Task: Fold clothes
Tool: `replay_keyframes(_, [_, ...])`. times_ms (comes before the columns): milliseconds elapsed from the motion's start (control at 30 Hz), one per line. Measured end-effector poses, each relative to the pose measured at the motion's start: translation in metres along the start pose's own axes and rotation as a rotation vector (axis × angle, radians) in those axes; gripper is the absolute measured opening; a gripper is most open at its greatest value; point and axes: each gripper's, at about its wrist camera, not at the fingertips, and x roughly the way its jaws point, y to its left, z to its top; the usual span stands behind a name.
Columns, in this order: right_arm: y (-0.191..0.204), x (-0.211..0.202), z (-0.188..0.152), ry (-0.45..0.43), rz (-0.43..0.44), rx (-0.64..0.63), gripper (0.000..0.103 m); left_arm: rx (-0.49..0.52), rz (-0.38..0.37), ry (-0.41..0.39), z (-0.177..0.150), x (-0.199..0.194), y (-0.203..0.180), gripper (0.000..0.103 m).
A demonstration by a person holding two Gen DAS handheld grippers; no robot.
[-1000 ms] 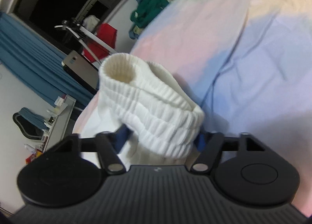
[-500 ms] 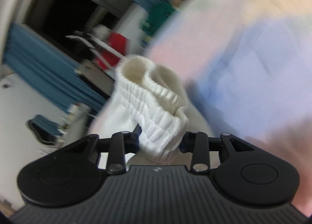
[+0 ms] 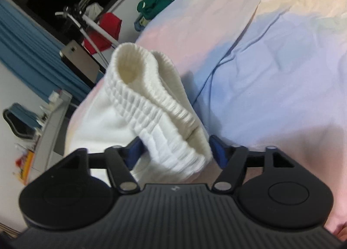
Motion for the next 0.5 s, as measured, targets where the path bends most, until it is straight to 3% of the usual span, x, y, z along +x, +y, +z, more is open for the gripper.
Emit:
replay_keyframes(67, [-0.005,0.01,0.001,0.038,-0.009,0.022,0.093,-0.014,-0.002,0.008,0.001,0.0,0.002,0.094])
replay_keyframes(200, [-0.016,0.03,0.004,0.114,0.099,0.094,0.094,-0.04,-0.003,0.018,0.001,0.001,0.004,0.095])
replay_keyframes(433, [-0.006,0.009,0.009,0.067,0.259,0.083,0.093,-0.113,0.001,0.041,0.005,0.002,0.01,0.096])
replay_keyframes(500, [-0.004,0.01,0.006,0.071,0.239,0.057,0.087,-0.143,-0.037,0.058,0.008,-0.001,0.016,0.095])
